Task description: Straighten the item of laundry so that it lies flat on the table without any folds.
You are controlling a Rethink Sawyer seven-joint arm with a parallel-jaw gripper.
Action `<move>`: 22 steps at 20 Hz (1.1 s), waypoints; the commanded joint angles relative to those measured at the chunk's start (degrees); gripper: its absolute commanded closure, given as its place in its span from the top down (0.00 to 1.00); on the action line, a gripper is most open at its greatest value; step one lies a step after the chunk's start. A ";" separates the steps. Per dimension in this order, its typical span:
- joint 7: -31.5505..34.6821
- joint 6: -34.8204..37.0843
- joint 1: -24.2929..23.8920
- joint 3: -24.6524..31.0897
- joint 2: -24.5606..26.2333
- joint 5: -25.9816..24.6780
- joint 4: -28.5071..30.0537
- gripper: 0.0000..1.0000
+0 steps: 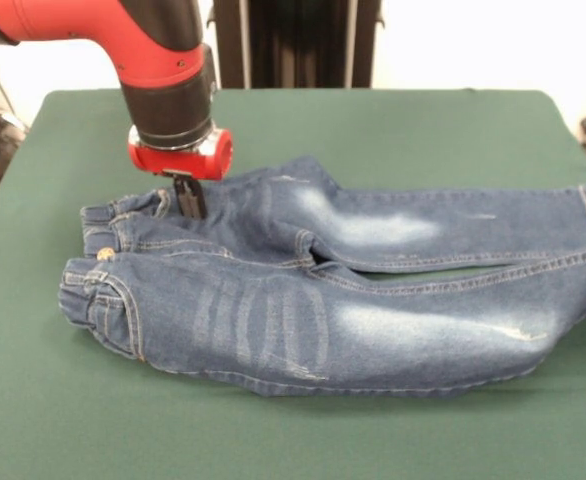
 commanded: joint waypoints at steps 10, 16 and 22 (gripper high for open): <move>-10.48 0.14 -0.61 0.76 4.84 -4.52 1.53 0.00; -13.46 2.39 -2.56 1.41 2.77 -4.32 2.04 0.00; -14.16 3.18 -2.65 1.72 1.39 -4.90 2.12 0.00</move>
